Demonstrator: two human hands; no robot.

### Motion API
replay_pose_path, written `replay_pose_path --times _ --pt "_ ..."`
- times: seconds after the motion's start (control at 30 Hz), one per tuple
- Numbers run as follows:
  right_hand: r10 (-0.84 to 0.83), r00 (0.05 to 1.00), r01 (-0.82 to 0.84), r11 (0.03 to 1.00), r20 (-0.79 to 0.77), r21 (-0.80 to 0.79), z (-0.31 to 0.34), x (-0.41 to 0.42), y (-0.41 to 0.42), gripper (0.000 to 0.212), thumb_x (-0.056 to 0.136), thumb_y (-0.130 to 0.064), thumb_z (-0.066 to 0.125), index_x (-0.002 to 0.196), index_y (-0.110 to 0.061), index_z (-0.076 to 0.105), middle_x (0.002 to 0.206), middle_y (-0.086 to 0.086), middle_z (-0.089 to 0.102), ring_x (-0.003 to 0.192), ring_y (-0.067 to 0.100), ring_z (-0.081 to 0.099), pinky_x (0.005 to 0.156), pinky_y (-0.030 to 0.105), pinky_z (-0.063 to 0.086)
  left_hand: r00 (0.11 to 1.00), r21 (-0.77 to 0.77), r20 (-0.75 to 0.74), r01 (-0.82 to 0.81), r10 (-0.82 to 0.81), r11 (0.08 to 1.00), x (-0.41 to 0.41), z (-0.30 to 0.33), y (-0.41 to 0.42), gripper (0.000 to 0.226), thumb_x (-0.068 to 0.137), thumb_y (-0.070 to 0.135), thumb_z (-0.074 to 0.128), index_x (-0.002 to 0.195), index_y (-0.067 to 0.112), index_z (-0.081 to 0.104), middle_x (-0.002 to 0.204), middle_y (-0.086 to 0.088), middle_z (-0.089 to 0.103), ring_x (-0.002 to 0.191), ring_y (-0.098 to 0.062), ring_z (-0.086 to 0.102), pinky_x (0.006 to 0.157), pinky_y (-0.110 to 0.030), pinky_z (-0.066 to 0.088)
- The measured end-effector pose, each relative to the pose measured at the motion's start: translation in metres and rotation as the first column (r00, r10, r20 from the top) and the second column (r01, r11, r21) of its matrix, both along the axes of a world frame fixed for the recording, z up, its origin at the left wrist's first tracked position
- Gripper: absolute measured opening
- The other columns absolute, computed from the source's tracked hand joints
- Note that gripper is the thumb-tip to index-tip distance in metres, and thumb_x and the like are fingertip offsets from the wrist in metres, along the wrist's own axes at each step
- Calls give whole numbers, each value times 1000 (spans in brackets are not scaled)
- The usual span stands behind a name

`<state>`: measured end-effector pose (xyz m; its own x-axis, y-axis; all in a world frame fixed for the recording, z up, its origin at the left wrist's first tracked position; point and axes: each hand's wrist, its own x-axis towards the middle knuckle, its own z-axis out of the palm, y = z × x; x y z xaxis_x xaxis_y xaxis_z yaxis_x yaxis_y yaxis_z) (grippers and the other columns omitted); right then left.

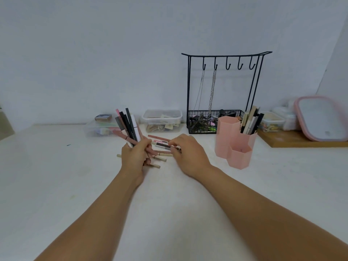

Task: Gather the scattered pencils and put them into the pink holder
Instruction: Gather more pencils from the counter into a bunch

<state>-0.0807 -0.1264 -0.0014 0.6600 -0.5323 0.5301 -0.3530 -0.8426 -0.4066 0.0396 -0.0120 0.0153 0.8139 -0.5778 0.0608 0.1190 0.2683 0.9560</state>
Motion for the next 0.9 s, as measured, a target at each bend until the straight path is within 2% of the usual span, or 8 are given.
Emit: replay_pose_path --times 0.07,0.13,0.27,0.47,0.67,0.8,0.87,0.9 --pt "-75 980 65 996 -184 -61 -1 1 -6 25 101 -31 48 115 -23 68 110 -1 58 101 22 48 83 37 46 999 -23 -34 21 -21 1000 -2 1 0 21 92 11 66 72 10 60 52 -1 61 56 -18 59 45 -24 37" --pt "-101 963 90 994 -249 -56 -2 3 -6 28 103 -30 44 112 -21 70 110 2 57 101 25 48 81 38 45 998 -29 -60 32 -33 999 -2 1 0 25 92 15 68 70 11 60 53 0 61 60 -18 65 48 -25 39" --pt "-135 966 135 991 -220 -13 1 5 -2 25 102 -22 47 101 -18 72 107 3 56 100 24 49 70 32 37 1000 -17 -4 28 -28 999 -1 0 1 26 91 19 73 70 12 60 56 -2 60 57 -18 59 46 -23 37" --pt "-147 959 165 985 -242 55 5 6 1 18 100 -25 54 105 -17 69 111 8 56 107 26 49 88 38 48 999 -20 44 11 -10 1000 -1 -1 2 22 88 13 77 76 13 59 61 -6 53 50 -18 48 39 -19 38" --pt "-138 951 159 986 -275 56 6 8 5 15 100 -22 53 109 -13 60 111 9 59 106 28 51 85 38 47 997 9 83 6 -7 1000 0 -3 1 23 88 14 78 77 15 57 54 -3 51 45 -15 47 40 -18 38" --pt "-121 968 122 992 -219 -9 5 6 6 20 103 -21 46 111 -13 63 109 8 52 104 25 49 83 37 47 998 -13 67 17 -16 1000 -1 -2 2 24 88 20 79 77 16 57 56 0 52 46 -14 49 40 -19 38" --pt "-119 990 122 992 -71 43 9 7 8 22 104 -22 45 108 -14 65 103 4 52 96 19 50 77 30 44 997 -18 71 24 -23 1000 -3 0 3 24 89 25 78 78 16 58 57 -1 54 46 -14 50 38 -18 37" --pt "-104 994 98 986 37 137 12 7 12 20 103 -22 47 106 -15 66 100 2 53 89 13 51 72 25 42 997 -17 73 26 -25 1000 -4 1 3 24 89 27 78 79 15 59 57 -1 55 46 -14 50 38 -18 37"
